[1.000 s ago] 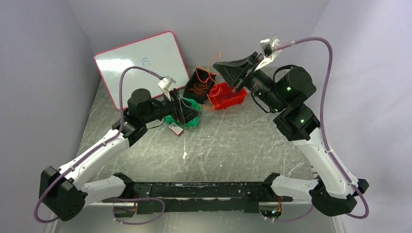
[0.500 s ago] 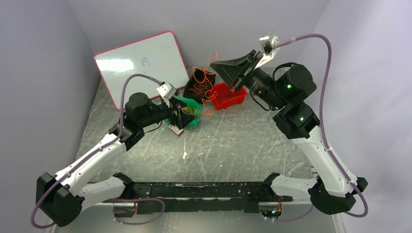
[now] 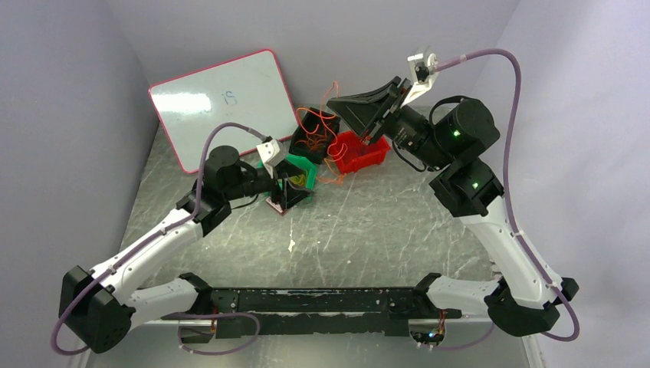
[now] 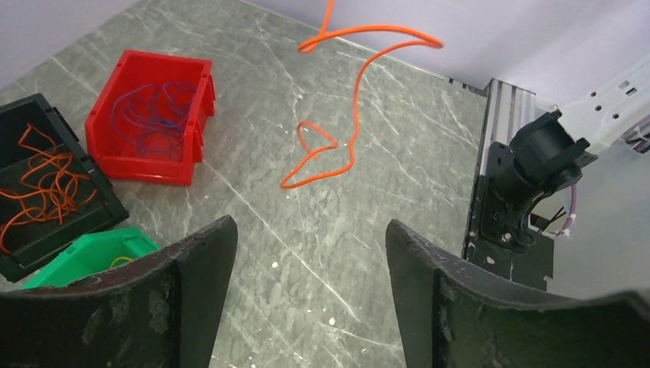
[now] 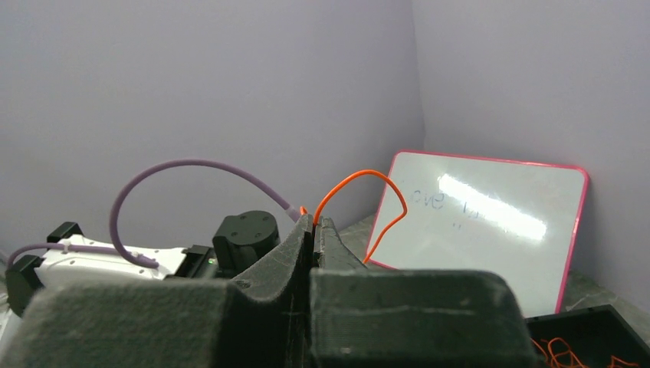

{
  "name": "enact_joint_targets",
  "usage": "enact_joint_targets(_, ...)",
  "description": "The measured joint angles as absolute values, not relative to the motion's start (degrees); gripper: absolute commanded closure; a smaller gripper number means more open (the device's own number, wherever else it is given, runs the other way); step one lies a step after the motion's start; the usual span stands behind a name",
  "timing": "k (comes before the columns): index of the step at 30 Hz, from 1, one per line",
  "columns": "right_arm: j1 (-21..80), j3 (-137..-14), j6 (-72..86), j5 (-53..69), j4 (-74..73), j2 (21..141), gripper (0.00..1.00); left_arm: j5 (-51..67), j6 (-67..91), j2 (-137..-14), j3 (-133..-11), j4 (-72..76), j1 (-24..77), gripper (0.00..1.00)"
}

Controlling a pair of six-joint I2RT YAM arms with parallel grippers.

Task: Untangle the cables
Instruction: Place the cable at the center of the board.

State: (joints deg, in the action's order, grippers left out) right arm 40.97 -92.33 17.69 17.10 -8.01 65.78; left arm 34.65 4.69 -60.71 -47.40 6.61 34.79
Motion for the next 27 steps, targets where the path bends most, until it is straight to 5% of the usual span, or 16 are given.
enact_joint_targets(13,41.0,-93.3,19.3,19.9,-8.0,66.9,1.0,35.2,2.2,-64.0,-48.9,6.2,36.9,0.28)
enact_joint_targets(16,41.0,-93.3,19.5,20.2,-8.0,67.2,1.0,35.2,2.1,-64.4,-49.2,6.2,37.3,0.43)
enact_joint_targets(22,41.0,-93.3,19.5,20.2,-8.0,67.4,1.0,35.2,2.0,-65.0,-49.5,6.2,37.6,0.91)
enact_joint_targets(27,41.0,-93.2,19.3,18.8,-8.0,67.2,1.0,35.2,2.1,-65.0,-49.5,6.2,37.7,0.93)
